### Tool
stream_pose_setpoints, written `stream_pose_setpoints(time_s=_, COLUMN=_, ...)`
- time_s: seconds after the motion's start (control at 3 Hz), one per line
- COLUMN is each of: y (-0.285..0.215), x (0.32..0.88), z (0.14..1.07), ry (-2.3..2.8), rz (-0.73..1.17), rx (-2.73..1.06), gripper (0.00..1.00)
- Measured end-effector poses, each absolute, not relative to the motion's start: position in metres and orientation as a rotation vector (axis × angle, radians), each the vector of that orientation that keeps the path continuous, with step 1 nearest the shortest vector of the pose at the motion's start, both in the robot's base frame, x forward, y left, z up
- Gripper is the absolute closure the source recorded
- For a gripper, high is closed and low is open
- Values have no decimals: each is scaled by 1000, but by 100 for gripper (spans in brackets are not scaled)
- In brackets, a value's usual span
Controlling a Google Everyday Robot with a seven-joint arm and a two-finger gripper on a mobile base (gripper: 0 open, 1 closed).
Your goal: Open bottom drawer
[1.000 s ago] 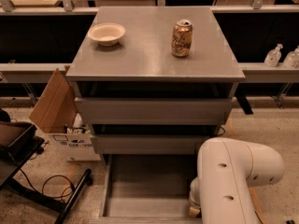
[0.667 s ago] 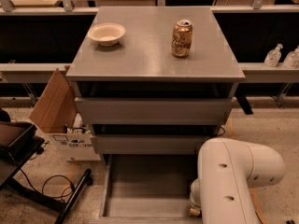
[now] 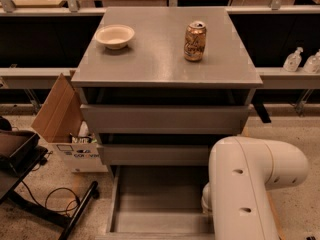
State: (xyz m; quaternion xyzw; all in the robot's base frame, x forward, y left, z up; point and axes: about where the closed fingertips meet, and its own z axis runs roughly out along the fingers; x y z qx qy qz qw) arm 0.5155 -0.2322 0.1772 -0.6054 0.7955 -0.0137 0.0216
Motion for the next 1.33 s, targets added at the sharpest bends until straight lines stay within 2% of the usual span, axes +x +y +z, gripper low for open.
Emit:
stream_pose_setpoints(time_s=0.33, y=-246, x=504, z=244, ry=2395, rz=-94, rx=-1899, gripper=100)
stream_pose_setpoints(time_s=0.67, y=-265, x=461, z=308, ry=2356, rz=-101, rx=-1874, gripper=100)
stream_pose_setpoints(time_s=1.0, y=-278, x=382, z=382, ry=2312, rz=-117, rx=-1832, gripper=100)
stream_pose_setpoints(time_s=1.33, y=-267, x=337, z=433, ry=2276, rz=-167, rx=-1825, gripper=100)
